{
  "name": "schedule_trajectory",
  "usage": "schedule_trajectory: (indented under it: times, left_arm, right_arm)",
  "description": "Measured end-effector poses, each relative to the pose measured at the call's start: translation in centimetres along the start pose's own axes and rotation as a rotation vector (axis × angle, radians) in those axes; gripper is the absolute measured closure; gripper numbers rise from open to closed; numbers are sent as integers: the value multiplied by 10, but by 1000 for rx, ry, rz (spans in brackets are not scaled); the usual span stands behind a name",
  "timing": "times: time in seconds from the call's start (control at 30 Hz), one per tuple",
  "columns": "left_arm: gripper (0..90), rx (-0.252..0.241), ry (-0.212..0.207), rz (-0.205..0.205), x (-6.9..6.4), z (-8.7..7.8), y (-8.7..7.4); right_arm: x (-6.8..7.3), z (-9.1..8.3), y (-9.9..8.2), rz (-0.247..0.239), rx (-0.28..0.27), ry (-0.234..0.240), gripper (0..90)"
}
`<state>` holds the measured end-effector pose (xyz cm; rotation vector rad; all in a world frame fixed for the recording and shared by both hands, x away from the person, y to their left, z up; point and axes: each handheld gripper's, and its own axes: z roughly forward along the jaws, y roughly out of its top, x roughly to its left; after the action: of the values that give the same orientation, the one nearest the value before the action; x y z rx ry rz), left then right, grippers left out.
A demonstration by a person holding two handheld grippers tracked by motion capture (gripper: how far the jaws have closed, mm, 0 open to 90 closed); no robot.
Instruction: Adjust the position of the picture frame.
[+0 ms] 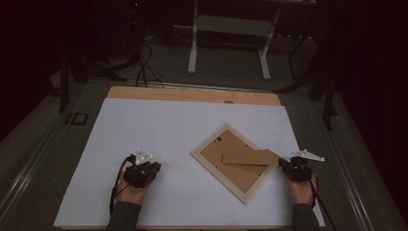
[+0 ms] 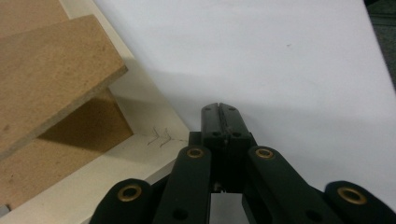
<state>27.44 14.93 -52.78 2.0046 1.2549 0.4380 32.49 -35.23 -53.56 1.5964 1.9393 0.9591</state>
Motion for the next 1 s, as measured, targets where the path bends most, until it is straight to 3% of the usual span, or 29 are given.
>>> schedule_trajectory:
  times: [0.03,0.37,0.4,0.5,0.67,1.0]
  left_arm:
    - [898,1,-3,4,-4,1,1]
    - [900,8,-27,52,-30,20,22]
    - [900,9,-30,72,-35,25,26]
    - [900,11,-68,66,-41,34,31]
    - [900,32,-76,121,-53,45,34]
    - [900,50,-87,140,-64,55,35]
  right_arm:
    - [0,0,0,-5,-1,2,900]
    - [6,0,-1,-4,6,24,900]
    - [6,0,-1,-5,6,25,900]
    - [7,-1,-1,-8,8,28,900]
    - [14,-2,-2,-28,17,42,900]
    - [21,-1,-3,-37,24,73,900]
